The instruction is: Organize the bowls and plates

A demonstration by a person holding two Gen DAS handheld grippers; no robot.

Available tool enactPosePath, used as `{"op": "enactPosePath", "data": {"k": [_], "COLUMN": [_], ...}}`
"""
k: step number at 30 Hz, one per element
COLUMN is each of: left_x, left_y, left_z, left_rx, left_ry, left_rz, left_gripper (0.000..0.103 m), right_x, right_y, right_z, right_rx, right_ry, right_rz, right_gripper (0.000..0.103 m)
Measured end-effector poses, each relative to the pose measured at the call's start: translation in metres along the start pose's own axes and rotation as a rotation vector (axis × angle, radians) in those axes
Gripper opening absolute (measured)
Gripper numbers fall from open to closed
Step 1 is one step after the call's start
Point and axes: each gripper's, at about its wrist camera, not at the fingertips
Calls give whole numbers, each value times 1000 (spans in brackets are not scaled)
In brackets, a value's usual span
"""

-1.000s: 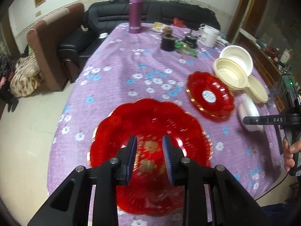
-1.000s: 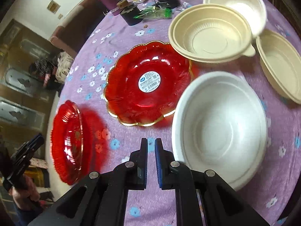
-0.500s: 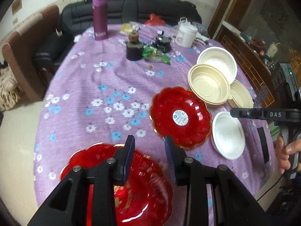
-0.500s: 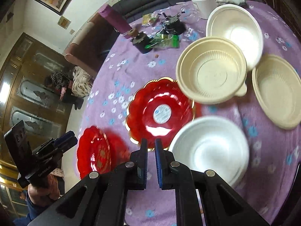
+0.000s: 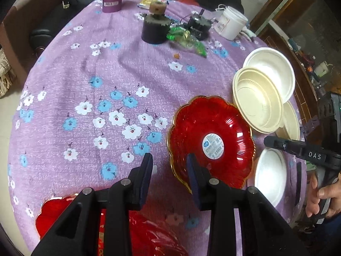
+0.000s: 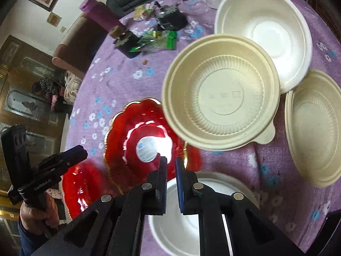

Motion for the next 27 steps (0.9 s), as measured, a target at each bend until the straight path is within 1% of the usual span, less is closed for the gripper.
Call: {"op": "enactPosePath", "data": {"k": [2, 7, 10, 13, 15, 17, 18, 20, 23, 27], "left_x": [-7, -24, -32, -40, -45, -50, -51, -52, -49, -39], "left_y": [1, 5, 8, 8, 7, 5, 5, 5, 5, 8], "left_z": [1, 6, 7, 7, 5, 2, 1, -3, -8, -3], "left_rx": [1, 12, 13, 8, -4, -23, -20, -38, -77, -80], "left_ry": [3, 8, 7, 3, -1, 1, -12, -2, 26, 48], "left_rz": [11, 35, 52, 73, 86, 96, 97, 93, 74, 44], "left_gripper": [32, 32, 34, 34, 29, 13, 11, 10, 11, 11], "right_x": [-5, -17, -24, -32, -36, -38, -39, -41, -42, -39], "right_y": [1, 2, 3, 3, 3, 3, 3, 2, 1, 1], "right_z": [-4, -11, -12, -12, -9, -7, -6, -4, -2, 2], "right_rx": [4, -3, -7, 12, 41, 61, 66, 68, 76, 58], "right_ry": [-18, -15, -6, -14, -33, -40, -45, -37, -53, -37], "right_rz": [11, 36, 50, 62, 66, 66, 64, 66, 54, 40], "right_gripper": [10, 10, 11, 11, 10, 10, 10, 10, 10, 10]}}
Point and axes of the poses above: each gripper's, at about its wrist camera, not at the fingertips, and x roughly against the way its jaws point, z to its left, y to its top, and after that the axes turned 15 degrees about -z, right-handed
